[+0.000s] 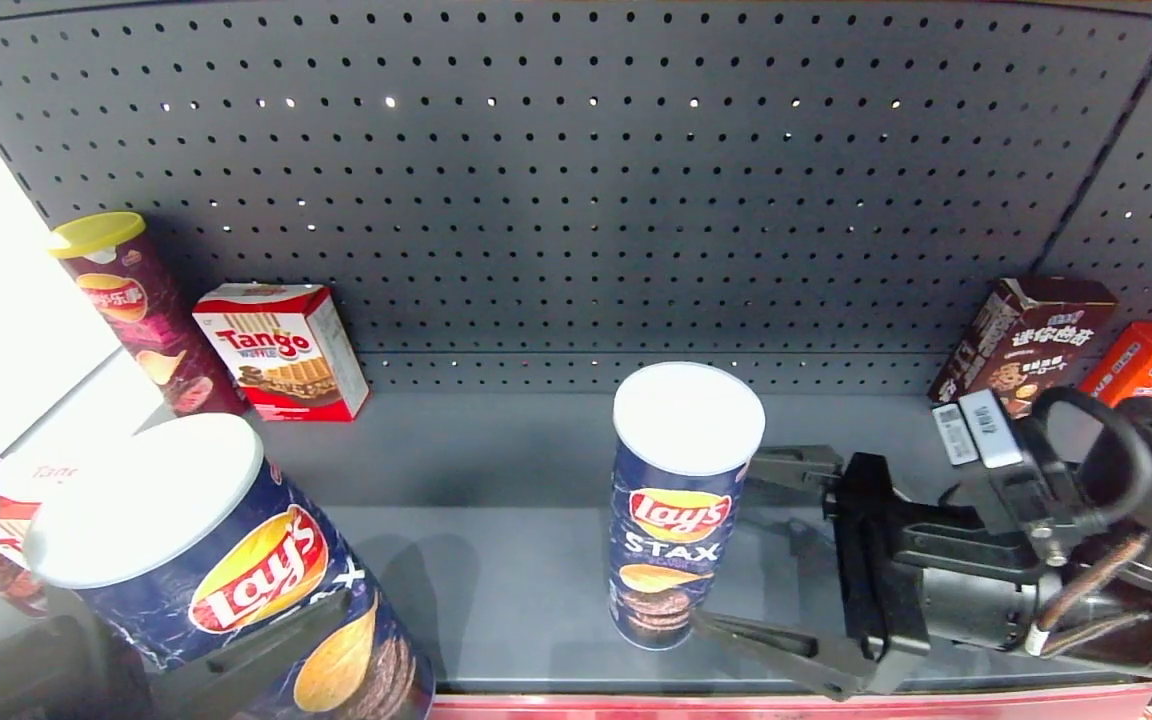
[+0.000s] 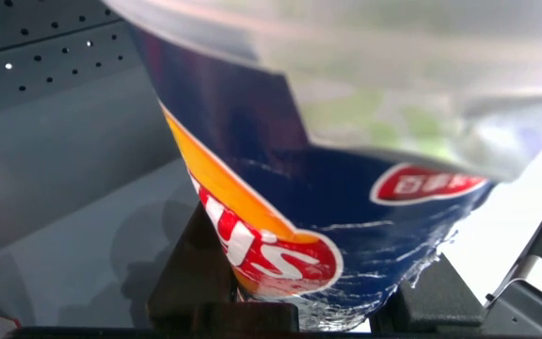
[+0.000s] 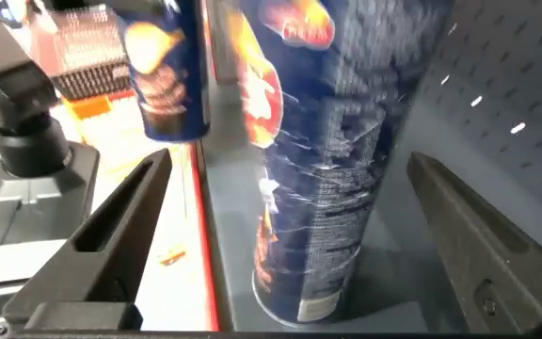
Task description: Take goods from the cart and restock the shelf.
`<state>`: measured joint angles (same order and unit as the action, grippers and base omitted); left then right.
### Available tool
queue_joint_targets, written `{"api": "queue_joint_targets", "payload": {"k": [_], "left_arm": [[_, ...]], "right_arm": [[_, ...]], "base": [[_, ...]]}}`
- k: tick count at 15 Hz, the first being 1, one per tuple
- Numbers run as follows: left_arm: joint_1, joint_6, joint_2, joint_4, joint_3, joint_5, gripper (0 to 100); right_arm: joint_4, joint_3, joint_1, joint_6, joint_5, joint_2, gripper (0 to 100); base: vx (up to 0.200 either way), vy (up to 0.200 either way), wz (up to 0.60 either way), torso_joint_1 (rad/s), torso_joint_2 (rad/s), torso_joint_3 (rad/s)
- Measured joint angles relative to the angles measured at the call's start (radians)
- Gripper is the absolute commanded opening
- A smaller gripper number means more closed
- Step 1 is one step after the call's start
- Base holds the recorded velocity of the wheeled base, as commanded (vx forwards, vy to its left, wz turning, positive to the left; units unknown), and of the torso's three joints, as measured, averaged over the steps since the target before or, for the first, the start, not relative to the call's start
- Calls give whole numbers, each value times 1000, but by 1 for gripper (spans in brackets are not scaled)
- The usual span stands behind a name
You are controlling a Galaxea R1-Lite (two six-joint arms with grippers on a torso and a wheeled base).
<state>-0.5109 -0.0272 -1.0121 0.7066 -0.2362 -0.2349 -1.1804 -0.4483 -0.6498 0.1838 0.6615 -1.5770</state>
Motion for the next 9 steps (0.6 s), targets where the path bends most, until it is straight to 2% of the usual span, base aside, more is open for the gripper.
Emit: {"api": "queue_joint_targets", "payload": {"k": [2, 5, 9], "left_arm": [[0, 0, 8, -1, 2, 0, 0], [0, 0, 28, -3, 8, 0, 0], [0, 0, 49, -4, 8, 2, 0]], "right_arm": [[3, 41, 7, 0, -33, 78, 100], [9, 100, 11, -5, -179, 197, 100], [112, 185, 16, -8, -288, 383, 100]], "base": [[0, 0, 0, 0, 0, 0], [0, 0, 0, 0, 0, 0], [0, 0, 0, 0, 0, 0]]}}
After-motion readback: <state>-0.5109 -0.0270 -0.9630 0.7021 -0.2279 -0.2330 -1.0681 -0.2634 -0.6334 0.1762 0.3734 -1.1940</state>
